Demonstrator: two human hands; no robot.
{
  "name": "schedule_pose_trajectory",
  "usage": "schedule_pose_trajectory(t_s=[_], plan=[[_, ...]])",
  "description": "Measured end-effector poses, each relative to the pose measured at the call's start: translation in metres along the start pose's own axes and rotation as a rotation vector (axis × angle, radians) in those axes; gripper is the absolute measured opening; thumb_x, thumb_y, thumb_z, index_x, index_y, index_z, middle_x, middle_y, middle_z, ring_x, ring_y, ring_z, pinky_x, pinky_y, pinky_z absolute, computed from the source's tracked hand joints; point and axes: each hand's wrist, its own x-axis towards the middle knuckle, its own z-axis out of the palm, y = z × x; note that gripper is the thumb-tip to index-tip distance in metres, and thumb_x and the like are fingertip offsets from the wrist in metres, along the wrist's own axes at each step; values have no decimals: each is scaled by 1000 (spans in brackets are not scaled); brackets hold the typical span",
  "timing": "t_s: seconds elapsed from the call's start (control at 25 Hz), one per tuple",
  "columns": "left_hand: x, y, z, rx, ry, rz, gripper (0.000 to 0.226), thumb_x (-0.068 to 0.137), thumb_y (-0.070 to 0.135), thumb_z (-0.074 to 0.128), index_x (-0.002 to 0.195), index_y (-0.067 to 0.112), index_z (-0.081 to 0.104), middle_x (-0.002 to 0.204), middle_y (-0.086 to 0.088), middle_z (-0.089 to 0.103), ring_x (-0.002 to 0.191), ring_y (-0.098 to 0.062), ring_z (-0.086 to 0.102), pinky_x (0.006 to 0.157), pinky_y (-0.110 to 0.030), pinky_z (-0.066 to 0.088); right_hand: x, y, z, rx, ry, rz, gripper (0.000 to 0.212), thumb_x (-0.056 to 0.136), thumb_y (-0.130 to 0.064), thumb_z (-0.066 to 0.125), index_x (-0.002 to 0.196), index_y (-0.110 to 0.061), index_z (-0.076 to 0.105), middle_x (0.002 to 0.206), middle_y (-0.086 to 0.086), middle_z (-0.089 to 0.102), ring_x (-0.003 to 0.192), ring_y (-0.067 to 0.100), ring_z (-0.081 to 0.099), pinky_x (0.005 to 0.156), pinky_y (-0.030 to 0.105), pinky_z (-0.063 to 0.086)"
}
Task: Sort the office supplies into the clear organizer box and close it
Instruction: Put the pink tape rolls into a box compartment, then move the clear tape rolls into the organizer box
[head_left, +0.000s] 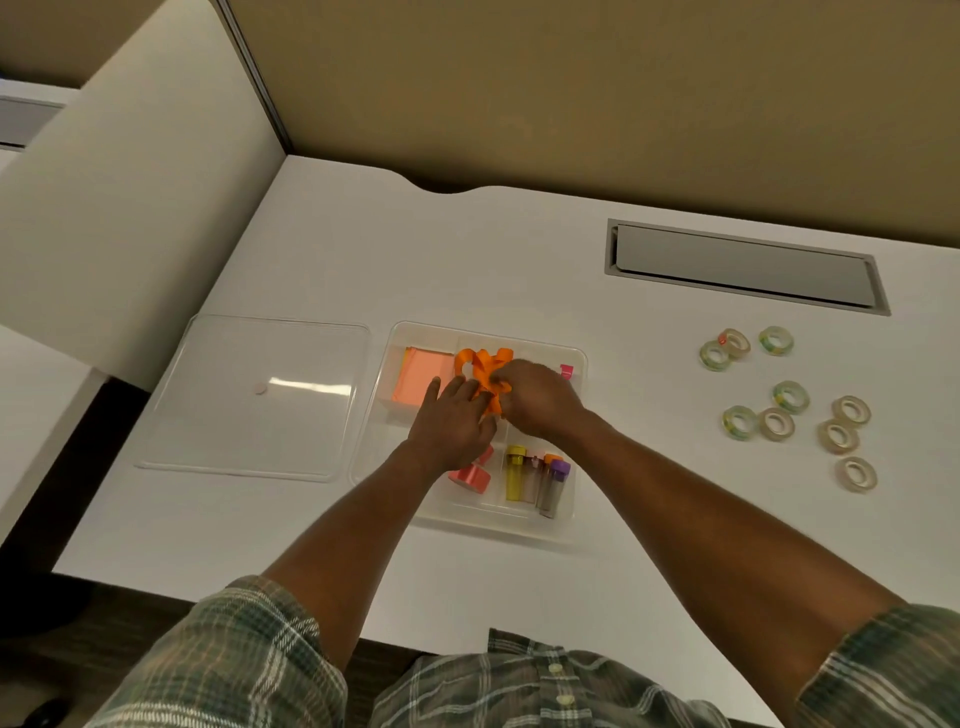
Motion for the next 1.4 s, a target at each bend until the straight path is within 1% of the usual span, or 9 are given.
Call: schedule_pose_trajectory(t_s=[0.08,0.2,0.28,0.36,0.52,0.76,0.96,1.2,1.4], plan=[[2,3,-1,-6,-27,-28,48,101,39,29,137,16,50,146,-8,47,141,-29,34,118,-55,16,-5,5,8,-59,-161,-32,35,101,-28,48,132,-19,61,136,4,62,121,27,60,98,41,51],[2,9,-6,-54,126,-60,39,98,35,38,125,13,56,132,-11,57,126,-29,49,109,-50,32,-10,8,8,21,-94,-22,46,101,-35,49,145,-22,48,151,3,48,135,28,50,105,44,45],[2,14,-11,-63,238,-69,36,95,32,43,120,11,58,123,-13,60,110,-30,56,94,-44,43,-15,10,3,66,11,-17,51,99,-40,50,147,-23,45,151,5,47,133,29,51,102,46,48],[4,21,-17,-59,288,-69,36,93,29,47,121,10,59,121,-14,61,105,-31,57,86,-42,45,-19,16,-4,120,83,-16,51,97,-40,53,144,-22,48,146,5,51,127,28,55,98,45,50],[12,45,-28,-63,323,-28,32,89,24,52,115,8,63,114,-14,62,101,-31,57,80,-41,44,-35,38,-17,188,151,34,47,92,-23,58,138,-20,54,139,3,55,123,24,56,99,39,46],[31,102,-27,-75,310,56,31,87,27,52,108,10,65,105,-11,63,94,-27,59,74,-33,38,-80,98,-37,203,277,107,45,90,-22,60,135,-22,57,136,-2,56,117,16,59,97,33,46],[49,166,-13,-114,244,97,29,89,35,57,110,16,64,111,-5,61,99,-22,58,81,-40,48,-128,157,-48,219,316,189,40,92,-25,60,132,-22,58,133,-2,56,104,20,64,90,37,51],[68,261,11,-77,101,219,36,92,38,54,120,17,60,121,-4,57,107,-25,55,85,-39,43,-188,247,-58,108,321,413,43,92,-28,61,133,-16,58,138,6,54,126,29,50,98,43,47],[84,329,38,44,-141,288,55,95,44,50,142,16,45,158,-7,30,137,-29,36,104,-43,37,-230,319,-68,-38,266,614,60,92,-32,59,148,-18,42,158,12,30,142,35,32,106,48,38]])
